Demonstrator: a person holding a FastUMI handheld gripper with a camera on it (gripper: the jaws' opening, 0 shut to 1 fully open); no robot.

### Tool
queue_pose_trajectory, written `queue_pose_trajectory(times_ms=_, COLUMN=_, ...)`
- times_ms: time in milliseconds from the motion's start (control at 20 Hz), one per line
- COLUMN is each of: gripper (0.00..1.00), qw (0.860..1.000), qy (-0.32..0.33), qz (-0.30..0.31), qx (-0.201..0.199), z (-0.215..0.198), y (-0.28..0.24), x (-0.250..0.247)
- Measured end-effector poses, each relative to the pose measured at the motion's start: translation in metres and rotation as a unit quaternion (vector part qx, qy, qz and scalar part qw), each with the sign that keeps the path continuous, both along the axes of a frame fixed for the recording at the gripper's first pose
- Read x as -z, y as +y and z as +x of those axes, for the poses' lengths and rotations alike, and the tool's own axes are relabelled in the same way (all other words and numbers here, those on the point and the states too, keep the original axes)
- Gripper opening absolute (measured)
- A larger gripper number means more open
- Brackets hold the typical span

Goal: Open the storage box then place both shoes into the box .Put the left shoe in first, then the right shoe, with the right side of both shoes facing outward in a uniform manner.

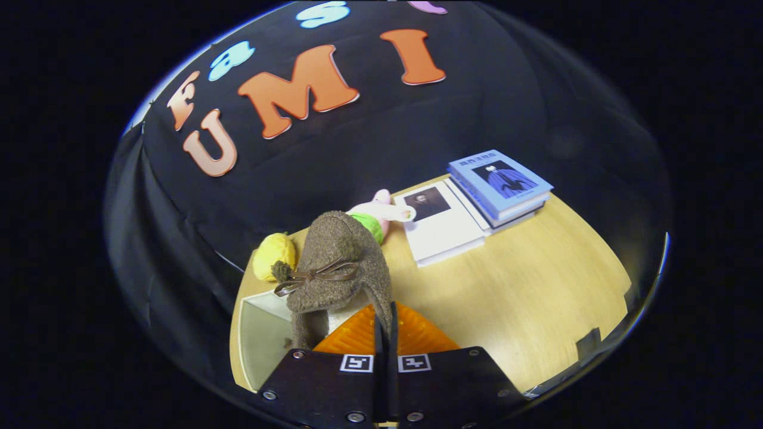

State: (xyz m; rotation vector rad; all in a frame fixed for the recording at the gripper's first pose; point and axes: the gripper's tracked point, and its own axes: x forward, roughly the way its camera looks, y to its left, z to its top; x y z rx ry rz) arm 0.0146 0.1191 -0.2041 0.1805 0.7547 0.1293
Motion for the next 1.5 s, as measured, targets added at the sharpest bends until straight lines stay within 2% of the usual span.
queue_pose_trajectory(times_ms=150, gripper=0.01, qw=0.999, qy=0.006, qz=0.009, qx=-0.034, z=-0.009, y=0.053, x=0.002)
queue_pose_trajectory(times_ms=350, gripper=0.01, qw=0.998, qy=0.029, qz=-0.004, qx=-0.062, z=-0.027, y=0.092, x=0.025)
queue_pose_trajectory(times_ms=650, gripper=0.01, qw=0.995, qy=0.061, qz=-0.044, qx=-0.071, z=-0.045, y=0.103, x=0.065)
queue_pose_trajectory(times_ms=950, gripper=0.05, qw=0.993, qy=0.078, qz=-0.060, qx=-0.061, z=-0.055, y=0.097, x=0.078)
queue_pose_trajectory(times_ms=1000, gripper=0.08, qw=0.994, qy=0.081, qz=-0.052, qx=-0.057, z=-0.056, y=0.099, x=0.078)
queue_pose_trajectory(times_ms=1100, gripper=0.23, qw=0.996, qy=0.070, qz=-0.026, qx=-0.058, z=-0.053, y=0.106, x=0.064)
queue_pose_trajectory(times_ms=1300, gripper=0.68, qw=0.997, qy=0.046, qz=-0.022, qx=-0.059, z=-0.046, y=0.101, x=0.041)
queue_pose_trajectory(times_ms=1350, gripper=0.84, qw=0.997, qy=0.042, qz=-0.020, qx=-0.058, z=-0.045, y=0.098, x=0.035)
queue_pose_trajectory(times_ms=1450, gripper=0.99, qw=0.998, qy=0.030, qz=-0.018, qx=-0.054, z=-0.036, y=0.091, x=0.022)
queue_pose_trajectory(times_ms=1500, gripper=0.99, qw=0.998, qy=0.020, qz=-0.019, qx=-0.053, z=-0.033, y=0.087, x=0.012)
